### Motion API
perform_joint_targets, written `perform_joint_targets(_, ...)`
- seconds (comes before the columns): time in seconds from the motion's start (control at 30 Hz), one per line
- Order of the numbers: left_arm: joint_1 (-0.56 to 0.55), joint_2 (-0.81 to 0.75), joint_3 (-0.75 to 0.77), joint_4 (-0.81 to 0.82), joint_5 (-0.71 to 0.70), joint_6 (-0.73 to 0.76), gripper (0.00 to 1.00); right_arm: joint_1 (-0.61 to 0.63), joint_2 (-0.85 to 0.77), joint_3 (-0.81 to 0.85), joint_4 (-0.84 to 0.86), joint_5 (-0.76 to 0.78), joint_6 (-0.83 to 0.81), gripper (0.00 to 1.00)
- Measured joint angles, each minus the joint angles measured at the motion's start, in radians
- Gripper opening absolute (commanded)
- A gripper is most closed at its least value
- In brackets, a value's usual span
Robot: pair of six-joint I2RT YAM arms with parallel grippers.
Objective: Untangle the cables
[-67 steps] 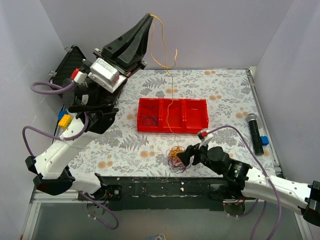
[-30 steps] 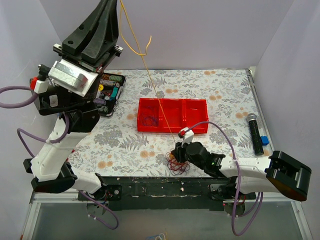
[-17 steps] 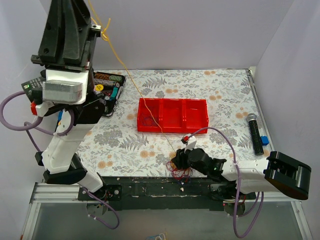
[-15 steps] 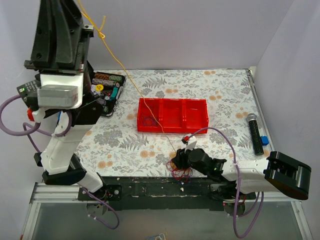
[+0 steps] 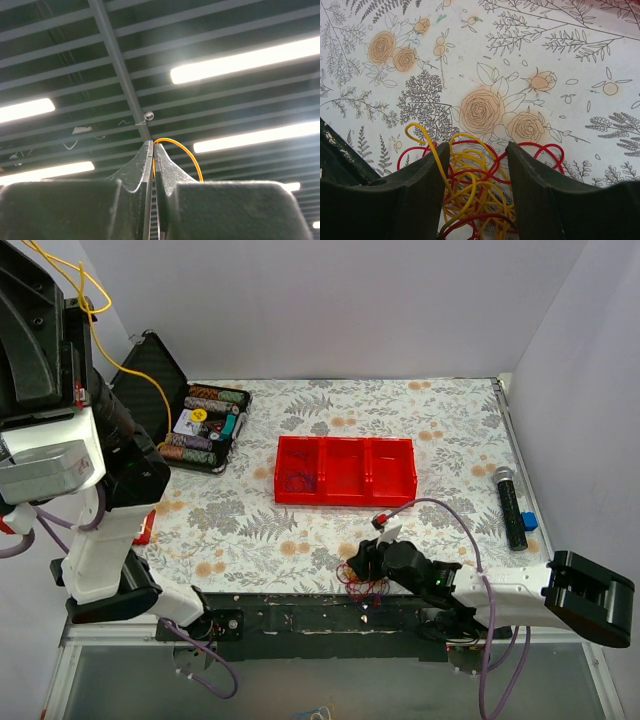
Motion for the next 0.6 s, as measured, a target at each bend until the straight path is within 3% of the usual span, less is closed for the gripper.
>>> perform_joint_targets(0.1,0.0,-0.028,-0.047,-0.023,-0.04,-0.007,0.0,0.0,-0.028,0.001,-0.041,0.003,-0.003,0.63)
perform_joint_targets(0.27,0.0,-0.169,-0.324,-0.082,-0.07,-0.035,0.0,0.0,-0.108,0.031,-0.158,0.003,-0.034,0.8)
perform_joint_targets(0.43,0.0,-0.245,-0.512,-0.161,-0.076,-0.071,0.0,0.0,-0.217,0.12,-0.242,0.003,-0.086,0.82)
perform_joint_targets(0.6,0.0,-0.227,-0.573,-0.206,-0.076,-0.1,0.0,0.0,-0.319,0.17,-0.283,0.016,-0.111,0.81)
